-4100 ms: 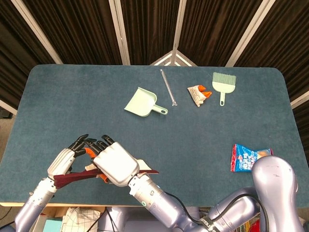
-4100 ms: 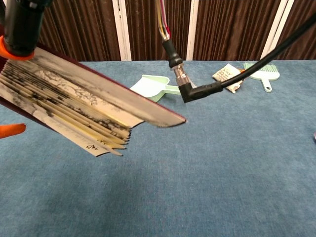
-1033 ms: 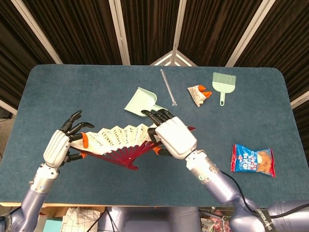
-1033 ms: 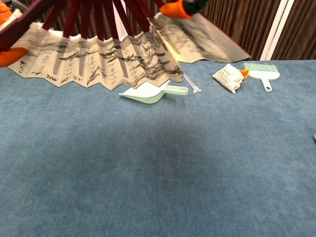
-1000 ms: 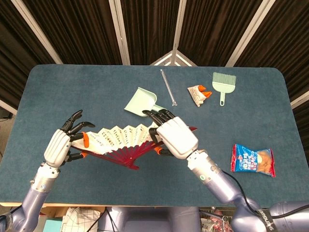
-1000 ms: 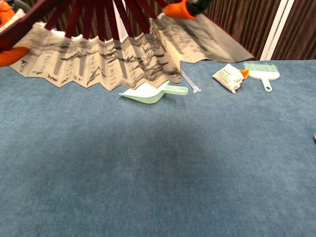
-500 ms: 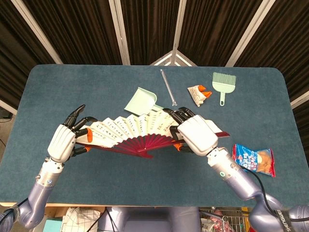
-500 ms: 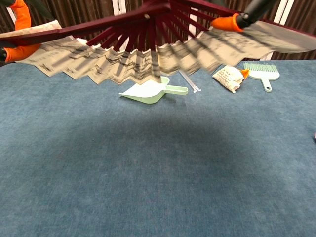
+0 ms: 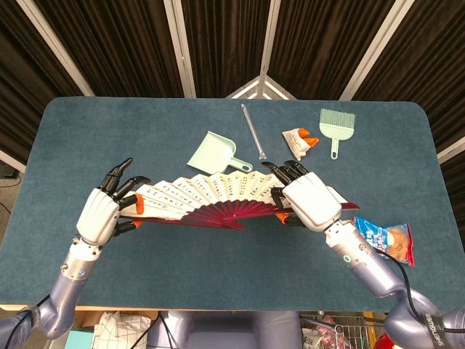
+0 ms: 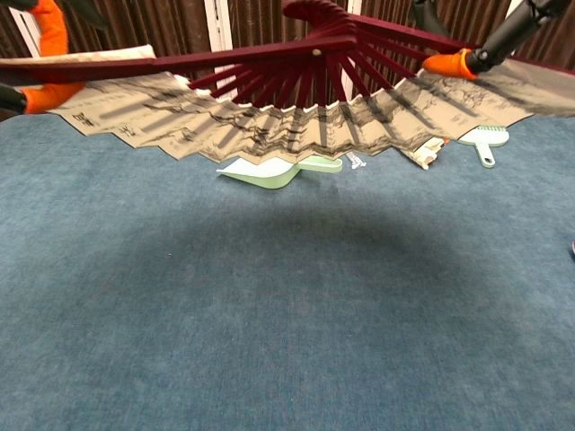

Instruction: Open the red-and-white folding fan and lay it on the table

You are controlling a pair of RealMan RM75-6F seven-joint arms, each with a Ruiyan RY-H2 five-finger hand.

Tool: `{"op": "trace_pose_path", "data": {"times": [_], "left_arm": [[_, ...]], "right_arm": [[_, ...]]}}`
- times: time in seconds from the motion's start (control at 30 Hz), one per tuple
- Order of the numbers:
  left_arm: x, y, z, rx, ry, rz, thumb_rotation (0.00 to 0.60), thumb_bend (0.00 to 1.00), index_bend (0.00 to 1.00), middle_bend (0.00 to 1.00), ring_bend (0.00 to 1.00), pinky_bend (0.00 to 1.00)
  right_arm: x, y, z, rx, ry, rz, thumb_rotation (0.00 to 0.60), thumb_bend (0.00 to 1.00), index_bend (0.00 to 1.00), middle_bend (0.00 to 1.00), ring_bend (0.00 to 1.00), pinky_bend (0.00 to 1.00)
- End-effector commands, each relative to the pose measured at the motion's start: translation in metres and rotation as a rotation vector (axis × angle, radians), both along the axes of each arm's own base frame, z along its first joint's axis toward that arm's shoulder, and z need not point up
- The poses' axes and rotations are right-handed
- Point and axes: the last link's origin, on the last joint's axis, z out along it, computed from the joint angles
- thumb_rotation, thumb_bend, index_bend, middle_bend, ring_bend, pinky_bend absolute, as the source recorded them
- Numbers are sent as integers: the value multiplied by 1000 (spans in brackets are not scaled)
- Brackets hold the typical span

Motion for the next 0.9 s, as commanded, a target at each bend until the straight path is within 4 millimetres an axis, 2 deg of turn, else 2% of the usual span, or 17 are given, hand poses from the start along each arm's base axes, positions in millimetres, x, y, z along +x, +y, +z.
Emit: {"op": "trace_pose_path", "data": {"times": [0.03, 0.37, 0.77, 0.83, 0.9], "left_arm": [[6, 1, -7, 17, 11, -27, 600, 492, 698, 308, 0, 128], [17, 5, -18, 94, 48, -79, 600, 492, 699, 307, 0, 129], [11, 10, -31, 132, 107, -80, 600, 469, 662, 286, 0, 128], [11, 9, -30, 139, 106, -85, 600, 452, 641, 273, 0, 128], [11, 9, -29, 150, 108, -87, 600, 422, 590, 247, 0, 128]], "right_arm": [[-7, -2, -4, 0, 3, -3, 600, 436, 739, 142, 255, 188], [-30, -9, -7, -24, -57, -20, 600, 440, 740, 143, 255, 188], [-65, -16, -12, -43, -7, -48, 600, 439, 738, 143, 255, 188], [-68, -17, -13, -49, 17, -47, 600, 438, 661, 143, 244, 184], [-73, -16, -14, -48, 60, -50, 600, 423, 505, 140, 209, 165]]}}
